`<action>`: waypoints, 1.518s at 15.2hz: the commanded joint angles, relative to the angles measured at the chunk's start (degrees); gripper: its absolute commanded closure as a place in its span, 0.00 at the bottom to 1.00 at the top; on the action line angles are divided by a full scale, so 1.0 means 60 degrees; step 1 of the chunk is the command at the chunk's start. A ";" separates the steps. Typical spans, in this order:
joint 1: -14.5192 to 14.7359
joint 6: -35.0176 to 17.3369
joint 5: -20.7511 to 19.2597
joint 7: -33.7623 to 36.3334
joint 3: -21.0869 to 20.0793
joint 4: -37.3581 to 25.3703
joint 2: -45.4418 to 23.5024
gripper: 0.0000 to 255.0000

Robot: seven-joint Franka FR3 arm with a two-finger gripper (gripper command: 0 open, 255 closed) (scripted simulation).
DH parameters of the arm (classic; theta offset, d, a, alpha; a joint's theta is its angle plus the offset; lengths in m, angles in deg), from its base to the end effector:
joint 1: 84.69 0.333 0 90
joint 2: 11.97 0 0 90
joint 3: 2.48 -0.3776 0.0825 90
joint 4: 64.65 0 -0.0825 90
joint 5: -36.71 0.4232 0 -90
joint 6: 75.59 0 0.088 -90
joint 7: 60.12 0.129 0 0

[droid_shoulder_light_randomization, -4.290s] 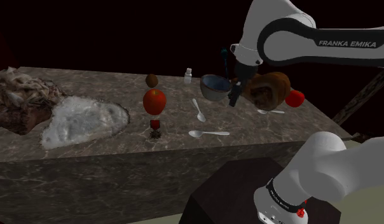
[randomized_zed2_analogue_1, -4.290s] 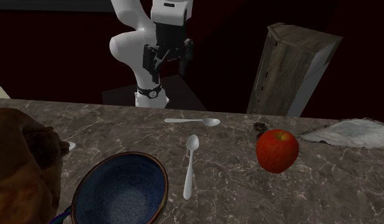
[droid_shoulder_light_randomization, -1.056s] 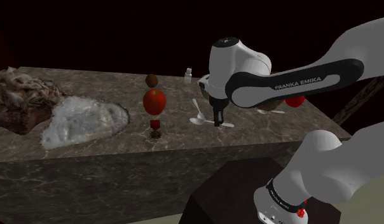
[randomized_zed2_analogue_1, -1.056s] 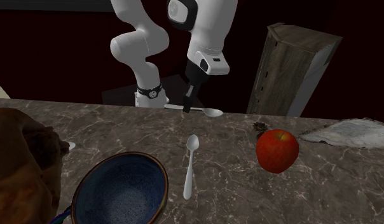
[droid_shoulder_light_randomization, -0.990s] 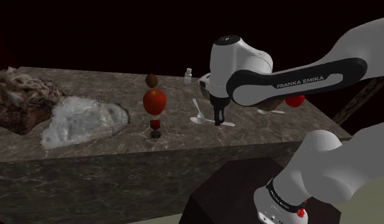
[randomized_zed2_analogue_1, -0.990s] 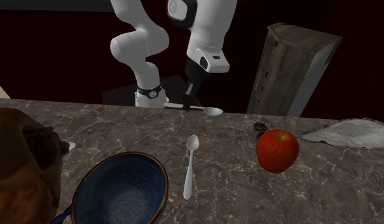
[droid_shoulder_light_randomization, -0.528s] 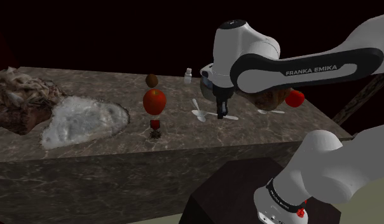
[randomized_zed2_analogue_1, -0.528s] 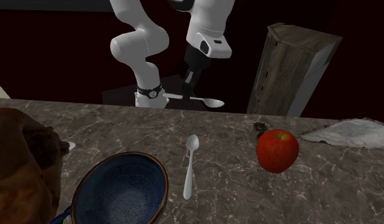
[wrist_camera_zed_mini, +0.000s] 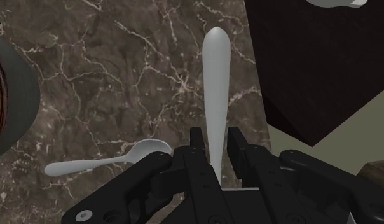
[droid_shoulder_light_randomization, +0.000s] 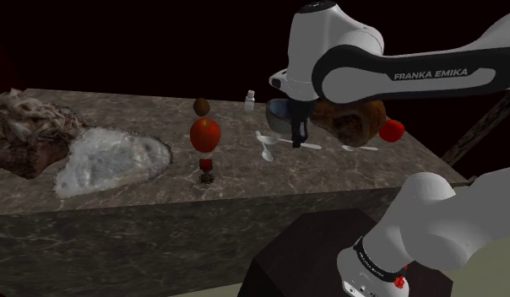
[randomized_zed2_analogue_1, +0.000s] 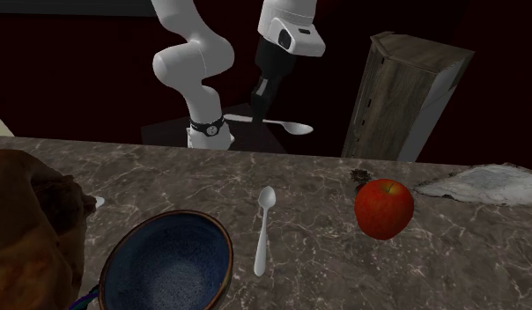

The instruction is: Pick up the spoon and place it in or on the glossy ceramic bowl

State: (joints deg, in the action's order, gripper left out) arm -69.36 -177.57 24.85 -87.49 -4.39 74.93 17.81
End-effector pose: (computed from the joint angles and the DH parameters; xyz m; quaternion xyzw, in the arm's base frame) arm 0.3697 0.0926 0.4986 0.9076 0.4000 -0.0776 0.1010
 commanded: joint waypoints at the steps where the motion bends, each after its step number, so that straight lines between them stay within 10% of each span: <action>1: 0.0007 0.0285 0.0022 -0.0050 -0.0010 -0.0212 0.0072 1.00; 23: -0.1528 -0.0466 -0.0758 -0.3927 0.2671 -0.4582 -0.4080 1.00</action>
State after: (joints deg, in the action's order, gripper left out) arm -78.20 -180.45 19.97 -109.85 11.06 49.68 -4.78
